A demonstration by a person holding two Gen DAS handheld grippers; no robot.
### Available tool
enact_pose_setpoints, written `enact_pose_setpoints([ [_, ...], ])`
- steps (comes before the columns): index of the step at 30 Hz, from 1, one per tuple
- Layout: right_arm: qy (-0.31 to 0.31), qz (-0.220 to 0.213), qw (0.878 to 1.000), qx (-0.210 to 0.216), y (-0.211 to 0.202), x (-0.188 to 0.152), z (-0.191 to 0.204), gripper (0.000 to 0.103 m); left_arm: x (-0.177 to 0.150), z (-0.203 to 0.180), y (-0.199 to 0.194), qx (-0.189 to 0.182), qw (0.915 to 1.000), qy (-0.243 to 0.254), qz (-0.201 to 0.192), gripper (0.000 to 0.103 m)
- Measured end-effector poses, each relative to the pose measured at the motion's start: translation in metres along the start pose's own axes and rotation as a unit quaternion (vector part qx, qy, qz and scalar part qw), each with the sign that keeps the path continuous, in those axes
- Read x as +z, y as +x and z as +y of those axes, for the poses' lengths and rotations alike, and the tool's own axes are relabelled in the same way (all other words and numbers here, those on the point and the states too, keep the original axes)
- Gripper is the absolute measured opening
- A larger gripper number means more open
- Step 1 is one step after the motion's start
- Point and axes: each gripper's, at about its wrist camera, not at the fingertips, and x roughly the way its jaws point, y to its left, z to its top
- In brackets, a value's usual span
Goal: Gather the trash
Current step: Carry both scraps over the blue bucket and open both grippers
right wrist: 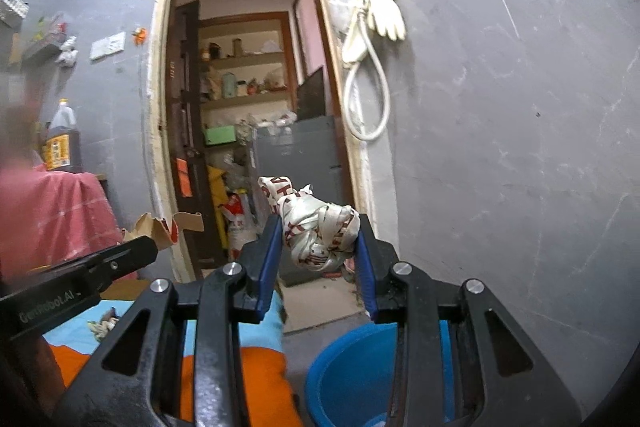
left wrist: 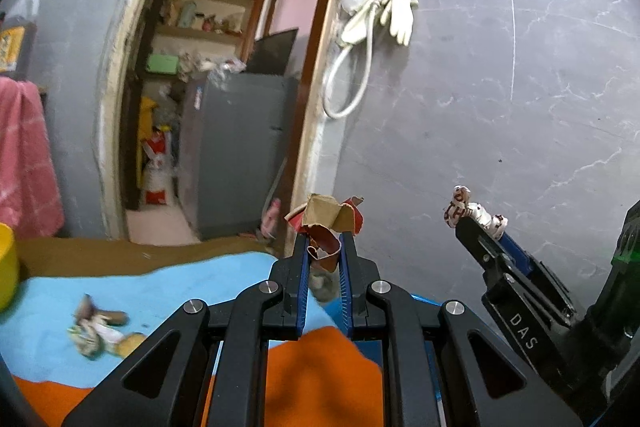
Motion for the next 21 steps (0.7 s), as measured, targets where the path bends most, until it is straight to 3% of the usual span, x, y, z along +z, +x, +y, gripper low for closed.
enact_pose_setpoints([
  [9, 0.023, 0.056, 0.998, -0.037, 0.016, -0.008, -0.030, 0.062, -0.008, -0.007, 0.045, -0.041, 0.9958, -0.028, 0.077, 0.011],
  [21, 0.065, 0.125, 0.988, -0.054, 0.038, -0.021, -0.055, 0.065, -0.027, -0.008, 0.084, -0.063, 0.9850, -0.047, 0.154, 0.011],
])
